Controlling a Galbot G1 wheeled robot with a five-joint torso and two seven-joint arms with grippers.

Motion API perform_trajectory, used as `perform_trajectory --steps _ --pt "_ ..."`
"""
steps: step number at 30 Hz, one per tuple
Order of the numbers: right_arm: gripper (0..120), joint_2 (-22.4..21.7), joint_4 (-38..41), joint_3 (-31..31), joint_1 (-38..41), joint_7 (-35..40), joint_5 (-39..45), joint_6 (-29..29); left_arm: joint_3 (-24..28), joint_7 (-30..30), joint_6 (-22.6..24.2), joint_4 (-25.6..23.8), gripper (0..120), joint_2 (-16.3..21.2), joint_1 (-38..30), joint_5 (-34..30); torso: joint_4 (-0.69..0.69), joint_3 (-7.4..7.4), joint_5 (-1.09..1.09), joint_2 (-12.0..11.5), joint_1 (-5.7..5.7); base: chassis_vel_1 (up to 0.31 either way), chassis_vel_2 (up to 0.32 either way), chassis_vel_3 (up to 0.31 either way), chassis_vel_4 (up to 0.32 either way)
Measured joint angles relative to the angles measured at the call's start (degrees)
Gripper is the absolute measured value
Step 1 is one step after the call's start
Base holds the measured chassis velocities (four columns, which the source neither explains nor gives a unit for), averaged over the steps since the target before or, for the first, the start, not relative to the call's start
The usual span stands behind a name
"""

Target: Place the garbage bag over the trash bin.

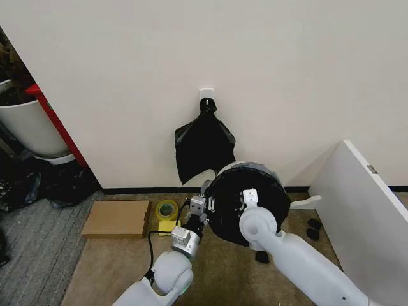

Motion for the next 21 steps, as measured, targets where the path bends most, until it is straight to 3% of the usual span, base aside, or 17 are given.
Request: perform_trajectory --steps 2,8,10,12,16,21 --pt "0 -0.6 1.1 0.3 -0.8 -2.3 -2.8 3.3 -0.1 -0.1 0.0 0.2 1 0.0 0.0 -0.1 0.0 0.0 0.0 0.0 0.0 0.0 0.0 0.0 0.0" --pt "0 -2.3 6.7 1.3 -2.9 -3.4 -2.6 5.5 -0.3 -0.1 0.1 1.1 1 -0.2 -0.1 -0.1 0.0 0.0 -0.01 0.0 0.0 0.0 0.0 0.0 0.0" --pt "0 -4.4 12.9 3.5 -5.5 -1.1 4.4 4.1 -0.6 -0.2 0.1 1.7 1 -0.3 -0.5 -0.1 -0.01 0.0 -0.01 0.0 0.0 0.0 0.0 0.0 0.0" --pt "0 -4.6 13.5 3.8 -5.7 -0.5 5.9 3.4 -0.6 -0.2 0.1 1.7 1 -0.4 -0.5 -0.2 -0.01 0.0 0.0 0.0 0.0 0.0 0.0 0.0 0.0" --pt "0 -5.9 17.1 6.4 -7.6 3.7 17.6 -1.5 -0.7 -0.2 0.2 1.8 1 -0.5 -0.8 -0.2 -0.01 -0.01 -0.01 0.0 0.0 0.0 0.0 0.0 0.0" --pt "0 -5.5 16.5 4.9 -8.3 4.0 17.5 -2.2 -0.6 -0.2 0.5 1.4 1 -0.5 -0.8 -0.2 0.0 0.0 -0.01 0.0 0.0 0.0 0.0 0.0 0.0"
